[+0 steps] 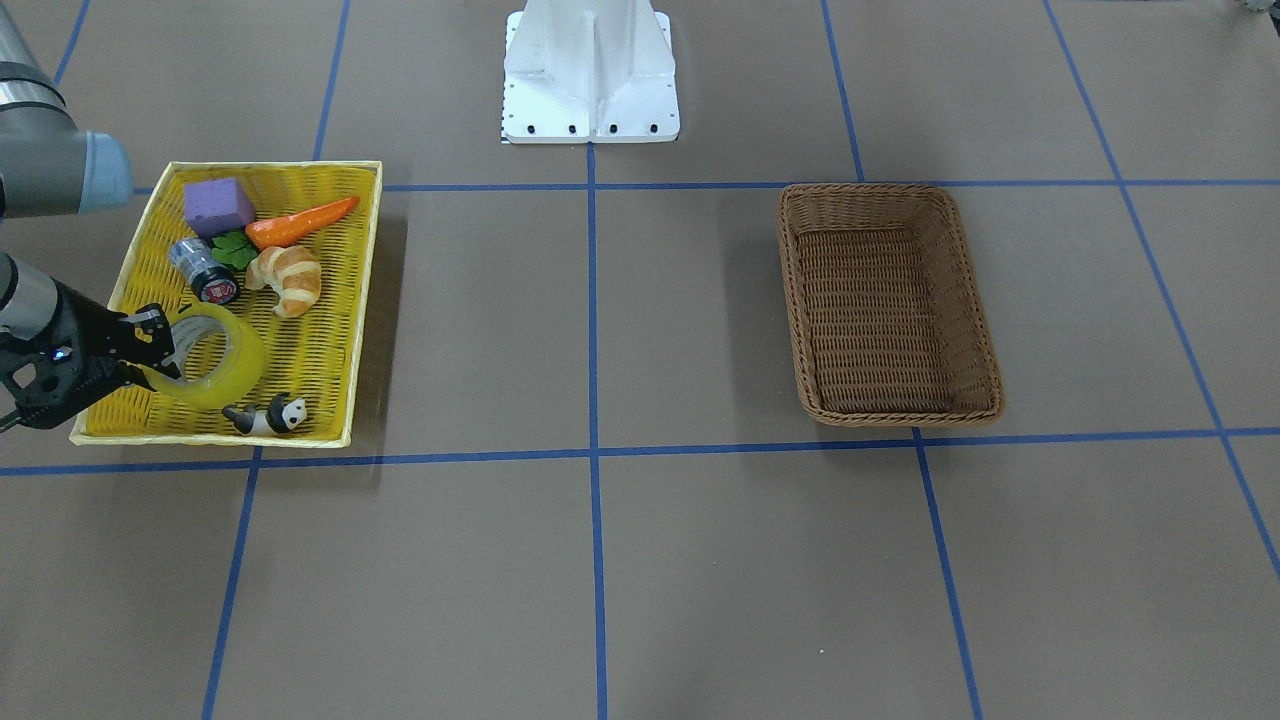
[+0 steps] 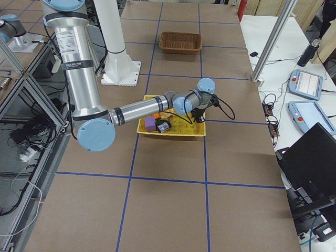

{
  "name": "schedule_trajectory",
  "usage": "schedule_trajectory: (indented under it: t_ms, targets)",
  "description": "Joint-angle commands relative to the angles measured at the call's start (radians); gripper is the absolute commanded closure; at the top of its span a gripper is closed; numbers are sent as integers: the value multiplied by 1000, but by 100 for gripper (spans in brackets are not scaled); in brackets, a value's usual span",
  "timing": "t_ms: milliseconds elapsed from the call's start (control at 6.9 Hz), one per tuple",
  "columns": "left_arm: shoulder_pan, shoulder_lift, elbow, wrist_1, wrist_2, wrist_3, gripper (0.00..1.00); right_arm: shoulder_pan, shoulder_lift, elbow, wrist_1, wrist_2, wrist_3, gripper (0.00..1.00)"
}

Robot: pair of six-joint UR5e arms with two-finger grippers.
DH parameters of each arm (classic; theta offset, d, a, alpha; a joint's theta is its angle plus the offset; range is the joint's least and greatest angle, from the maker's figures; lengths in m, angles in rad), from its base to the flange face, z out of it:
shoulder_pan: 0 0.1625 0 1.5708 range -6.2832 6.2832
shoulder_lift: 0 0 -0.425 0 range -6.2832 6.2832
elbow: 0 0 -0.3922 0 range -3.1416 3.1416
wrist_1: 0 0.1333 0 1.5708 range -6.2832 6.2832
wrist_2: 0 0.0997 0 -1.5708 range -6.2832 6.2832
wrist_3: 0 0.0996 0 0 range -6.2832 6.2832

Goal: Move tape to another basket

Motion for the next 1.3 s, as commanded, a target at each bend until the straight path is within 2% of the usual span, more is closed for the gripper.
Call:
schedule_trajectory:
  t_ms: [0, 290, 580, 725, 1014, 1159]
  targets:
    - [0, -4, -8, 0, 0, -1, 1, 30, 42, 63, 1, 27, 132, 100]
    - [0, -14, -23, 2, -63, -27, 1, 28, 133, 72, 3, 24, 316, 100]
    - [44, -63, -25, -9, -85, -254, 1, -1, 200, 142, 16, 19, 607, 100]
    - [72, -78, -17, -67, -125, -380, 1, -16, 200, 167, 30, 18, 644, 100]
    - [145, -171, -17, -211, -212, -694, 2, -21, 200, 161, 213, 27, 805, 100]
    - [188, -187, -15, -342, -226, -817, 2, -23, 198, 157, 339, 27, 917, 100]
